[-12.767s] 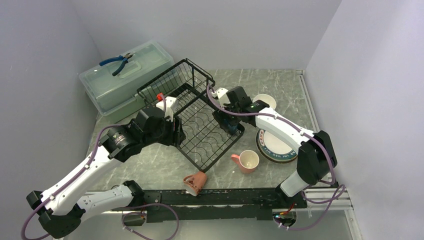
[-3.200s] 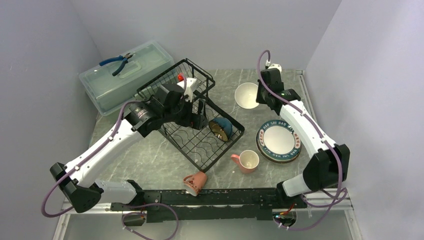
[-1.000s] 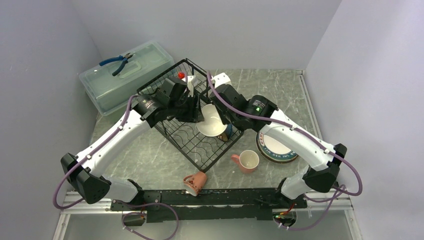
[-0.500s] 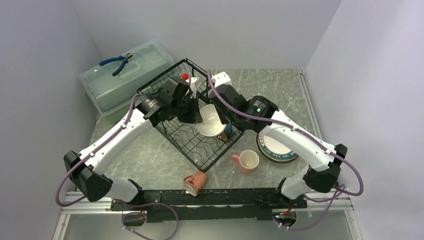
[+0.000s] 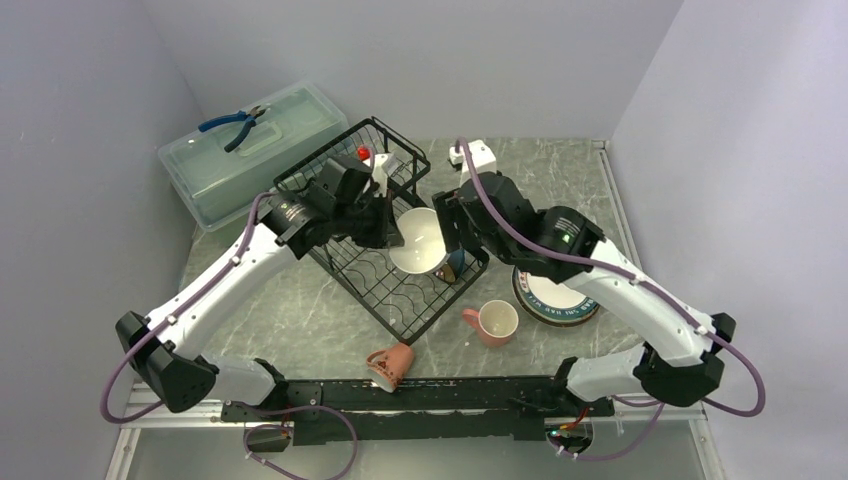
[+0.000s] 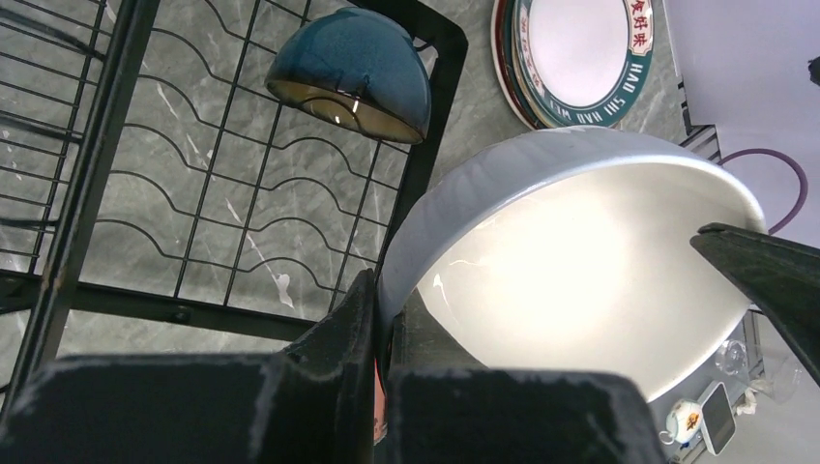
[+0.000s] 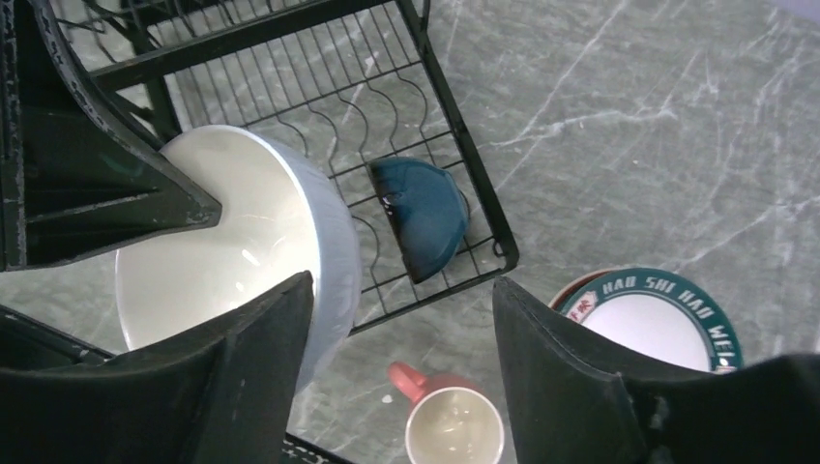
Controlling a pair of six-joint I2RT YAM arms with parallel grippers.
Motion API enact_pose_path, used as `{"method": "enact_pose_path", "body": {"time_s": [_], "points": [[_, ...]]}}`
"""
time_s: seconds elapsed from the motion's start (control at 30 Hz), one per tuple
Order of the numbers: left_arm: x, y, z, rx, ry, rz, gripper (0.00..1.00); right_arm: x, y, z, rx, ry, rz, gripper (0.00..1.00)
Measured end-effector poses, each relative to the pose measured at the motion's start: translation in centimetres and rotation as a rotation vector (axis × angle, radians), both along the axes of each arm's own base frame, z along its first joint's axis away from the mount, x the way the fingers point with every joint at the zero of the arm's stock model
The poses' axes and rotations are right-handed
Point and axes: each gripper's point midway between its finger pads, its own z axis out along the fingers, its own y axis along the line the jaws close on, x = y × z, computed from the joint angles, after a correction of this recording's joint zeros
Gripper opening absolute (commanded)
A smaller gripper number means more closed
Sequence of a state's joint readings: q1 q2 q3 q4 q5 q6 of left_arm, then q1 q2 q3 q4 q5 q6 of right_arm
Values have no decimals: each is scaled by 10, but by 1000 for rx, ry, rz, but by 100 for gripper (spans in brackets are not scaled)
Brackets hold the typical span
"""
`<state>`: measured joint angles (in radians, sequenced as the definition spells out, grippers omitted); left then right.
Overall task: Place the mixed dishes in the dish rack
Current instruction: Insert the bowl into the dish rack.
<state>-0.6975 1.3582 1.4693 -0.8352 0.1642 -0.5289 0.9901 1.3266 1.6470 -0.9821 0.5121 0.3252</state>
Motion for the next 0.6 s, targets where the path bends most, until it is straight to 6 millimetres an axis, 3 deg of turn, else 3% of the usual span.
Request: {"method": "enact_pose_path", "body": {"time_s": [0.33,0.6], "points": [[-16,8,6,-57,-4,13,0,-25,-10,21,170,-55,93,99],[-26,7,17,-142,-15,10,0,-47,-16,37,338,-80,171,99]]}}
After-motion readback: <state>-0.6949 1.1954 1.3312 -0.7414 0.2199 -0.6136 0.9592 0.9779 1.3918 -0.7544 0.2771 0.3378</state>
